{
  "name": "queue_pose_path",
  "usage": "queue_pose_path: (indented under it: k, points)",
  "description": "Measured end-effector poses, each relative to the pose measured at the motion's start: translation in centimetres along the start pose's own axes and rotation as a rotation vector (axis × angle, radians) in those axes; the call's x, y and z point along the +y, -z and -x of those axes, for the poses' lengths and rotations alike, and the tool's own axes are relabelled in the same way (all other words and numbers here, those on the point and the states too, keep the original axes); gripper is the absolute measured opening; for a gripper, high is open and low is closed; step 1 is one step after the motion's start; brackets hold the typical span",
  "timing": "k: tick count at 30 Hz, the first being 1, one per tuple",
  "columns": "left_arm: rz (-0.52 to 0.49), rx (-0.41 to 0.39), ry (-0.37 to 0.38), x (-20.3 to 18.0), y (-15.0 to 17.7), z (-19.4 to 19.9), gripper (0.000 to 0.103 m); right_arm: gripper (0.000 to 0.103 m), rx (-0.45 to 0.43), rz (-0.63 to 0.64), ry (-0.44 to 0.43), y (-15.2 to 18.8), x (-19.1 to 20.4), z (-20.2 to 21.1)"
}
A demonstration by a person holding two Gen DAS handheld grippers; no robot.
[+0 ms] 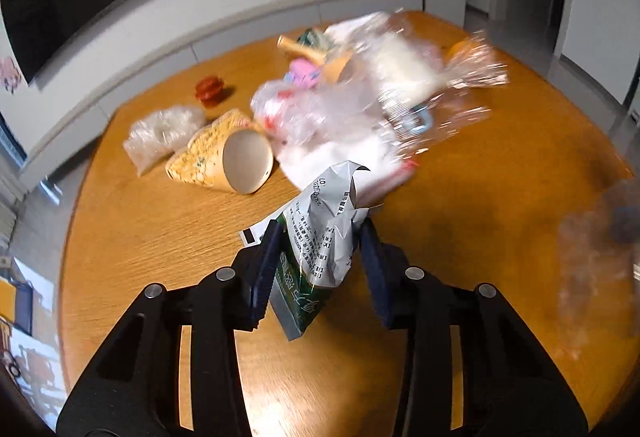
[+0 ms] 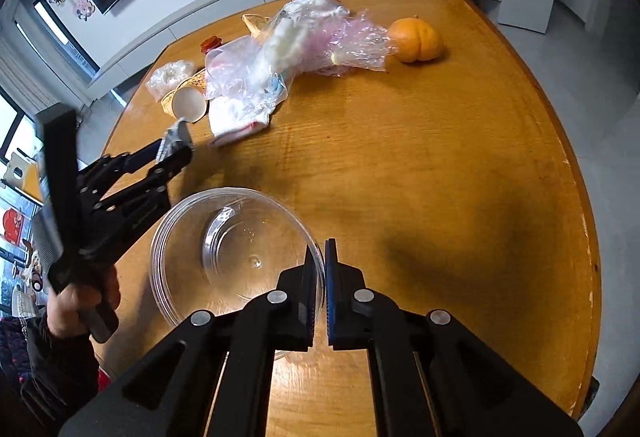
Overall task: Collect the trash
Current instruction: 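Carry the sachet and clear cup to the black bin and open both tools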
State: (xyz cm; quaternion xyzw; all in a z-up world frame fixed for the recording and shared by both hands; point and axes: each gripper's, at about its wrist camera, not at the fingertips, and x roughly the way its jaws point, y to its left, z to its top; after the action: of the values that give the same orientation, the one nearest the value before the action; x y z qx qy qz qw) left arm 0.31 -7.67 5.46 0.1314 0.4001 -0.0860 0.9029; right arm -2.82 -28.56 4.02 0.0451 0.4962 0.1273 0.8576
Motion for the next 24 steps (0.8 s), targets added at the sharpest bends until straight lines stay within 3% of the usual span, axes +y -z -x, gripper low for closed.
queue_pose_path:
  k: [5,11,18,24]
  points:
    - [-0.083,-0.058,0.044,-4.3,-0.2,4.4,0.04,0.005,-0.045,-0.065,-0.005,2.9,-2.8,2.7]
    - [-0.205,-0.123,0.139,-12.9,0.0,9.4,0.04,0.005,-0.102,-0.175,0.028,8.7,-8.2,7.3]
    - [-0.372,-0.156,0.352,-26.6,0.1,13.3,0.04,0.005,-0.169,-0.368,0.125,17.7,-16.5,13.1]
    - [-0.542,-0.109,0.525,-39.4,1.4,15.0,0.04,0.005,-0.182,-0.566,0.234,26.0,-23.8,16.5]
